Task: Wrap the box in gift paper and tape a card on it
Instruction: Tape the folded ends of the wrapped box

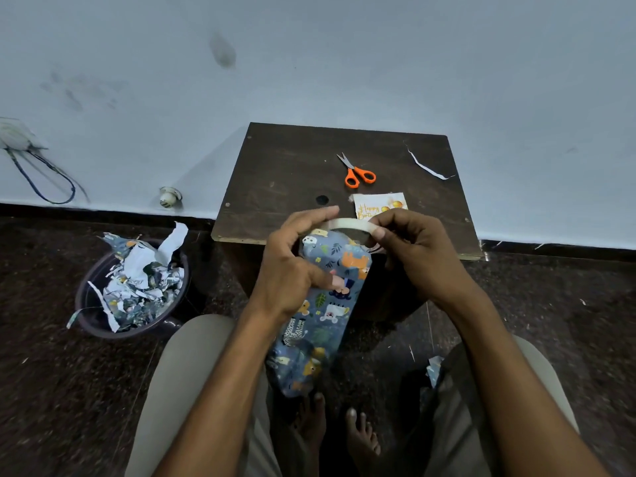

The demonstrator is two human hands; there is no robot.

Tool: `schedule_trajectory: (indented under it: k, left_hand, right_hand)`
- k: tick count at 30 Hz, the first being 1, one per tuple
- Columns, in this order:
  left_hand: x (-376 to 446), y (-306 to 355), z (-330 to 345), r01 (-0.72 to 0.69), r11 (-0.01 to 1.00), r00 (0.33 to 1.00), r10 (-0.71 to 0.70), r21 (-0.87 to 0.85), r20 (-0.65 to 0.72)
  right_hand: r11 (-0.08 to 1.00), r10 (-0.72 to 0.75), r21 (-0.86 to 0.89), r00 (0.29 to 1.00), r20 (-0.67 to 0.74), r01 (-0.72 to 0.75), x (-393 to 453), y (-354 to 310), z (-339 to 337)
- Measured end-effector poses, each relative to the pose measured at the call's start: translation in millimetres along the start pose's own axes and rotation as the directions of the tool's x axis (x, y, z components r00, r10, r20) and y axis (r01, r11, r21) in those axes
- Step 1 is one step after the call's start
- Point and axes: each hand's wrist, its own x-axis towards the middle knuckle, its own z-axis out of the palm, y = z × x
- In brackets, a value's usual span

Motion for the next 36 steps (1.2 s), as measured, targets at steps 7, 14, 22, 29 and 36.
schedule_trajectory:
  k: [7,14,22,29,36]
  left_hand:
    - [10,19,-15,-0.399,0.889,0.862,0.447,0.226,-0.238]
    - [38,38,-16,-0.464,0.81,0.804,0.555,0.359,-0.215]
    - [38,89,-37,-0.615,0.689,0.669,0.714,0.385,-0.209]
    - [64,77,-31,-0.656,0.571,0.548,0.81,0.493,-0.208]
    - [76,7,-23,-0.495,0.626,0.705,0.695,0.603,-0.144]
  right_hand:
    - [0.987,-0.082,0.123,0.987,-0.138,0.099,4,3,-4]
    - [0.987,-0.123,0.082,0.973,-0.196,0.142,8,3,5]
    - [0.985,-0.114,0.101,0.966,-0.232,0.14,9,2,0]
    - [0.986,-0.114,0.091,0.968,-0.224,0.137,9,4,3]
    - [0.99,-0.087,0.09,0.973,-0.214,0.108,15,12,5]
